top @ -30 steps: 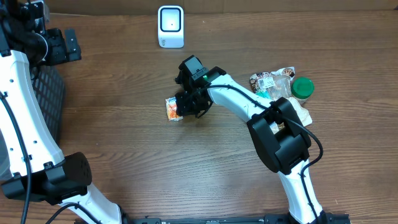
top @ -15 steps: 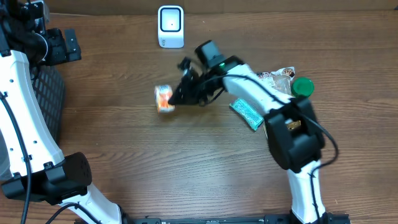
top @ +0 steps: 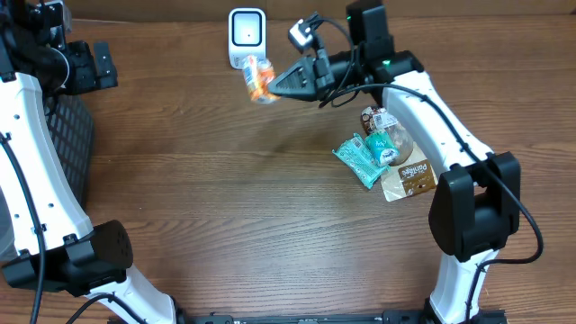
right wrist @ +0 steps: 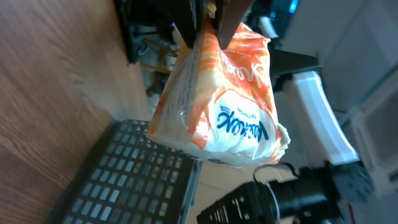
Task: Scan the item barcode
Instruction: 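Carry the orange pack up to the scanner and hold it there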
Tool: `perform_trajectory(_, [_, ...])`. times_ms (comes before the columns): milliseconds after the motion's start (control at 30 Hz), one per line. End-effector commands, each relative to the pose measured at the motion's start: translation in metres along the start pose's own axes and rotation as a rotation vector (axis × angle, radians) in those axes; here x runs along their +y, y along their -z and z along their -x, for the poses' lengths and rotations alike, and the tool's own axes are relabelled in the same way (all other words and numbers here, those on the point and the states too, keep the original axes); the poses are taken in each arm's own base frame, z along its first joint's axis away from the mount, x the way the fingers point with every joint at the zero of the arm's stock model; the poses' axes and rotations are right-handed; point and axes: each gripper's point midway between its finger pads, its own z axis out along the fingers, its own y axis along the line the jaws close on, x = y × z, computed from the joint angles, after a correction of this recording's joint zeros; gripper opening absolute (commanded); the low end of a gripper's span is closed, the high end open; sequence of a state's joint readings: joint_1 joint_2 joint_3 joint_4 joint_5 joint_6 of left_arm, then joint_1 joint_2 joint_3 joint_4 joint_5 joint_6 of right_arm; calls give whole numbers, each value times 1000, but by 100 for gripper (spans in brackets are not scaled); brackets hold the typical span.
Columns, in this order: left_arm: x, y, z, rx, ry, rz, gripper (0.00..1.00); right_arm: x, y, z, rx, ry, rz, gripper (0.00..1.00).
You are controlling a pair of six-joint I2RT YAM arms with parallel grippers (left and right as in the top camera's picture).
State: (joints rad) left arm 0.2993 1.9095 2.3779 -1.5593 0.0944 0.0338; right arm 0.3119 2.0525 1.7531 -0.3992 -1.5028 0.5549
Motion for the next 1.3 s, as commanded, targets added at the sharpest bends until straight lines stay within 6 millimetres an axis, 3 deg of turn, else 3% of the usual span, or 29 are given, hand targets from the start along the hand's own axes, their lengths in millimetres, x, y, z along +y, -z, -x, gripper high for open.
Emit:
perform_trajectory(0, [-2,12,4,-36,-19,-6,100,20,18,5,7,-146,41,4])
perform_trajectory(367, [-2,12,4,-36,-19,-6,100,21,19,10,-4,-113,33,4])
perform_trajectory(667, [-2,12,4,-36,-19,-6,100,0,-8,20,-78,-1,-89,4])
perform_trajectory(733, [-2,12,4,-36,-19,-6,100,-17,-12,21,-113,-17,-165,4])
perform_trajectory(833, [-2,12,4,-36,-19,-6,100,-60,-16,14,-160,-69,-381,4])
perform_trajectory(967, [-2,12,4,-36,-19,-6,99,-108,-5,0,-191,-112,-712,4])
perform_trajectory(1100, [-2,12,4,-36,-19,-6,100,-108,19,12,-237,-59,-931,4])
perform_trajectory(1267, [-2,12,4,-36,-19,-6,100,-75,45,62,-356,117,-1140,4])
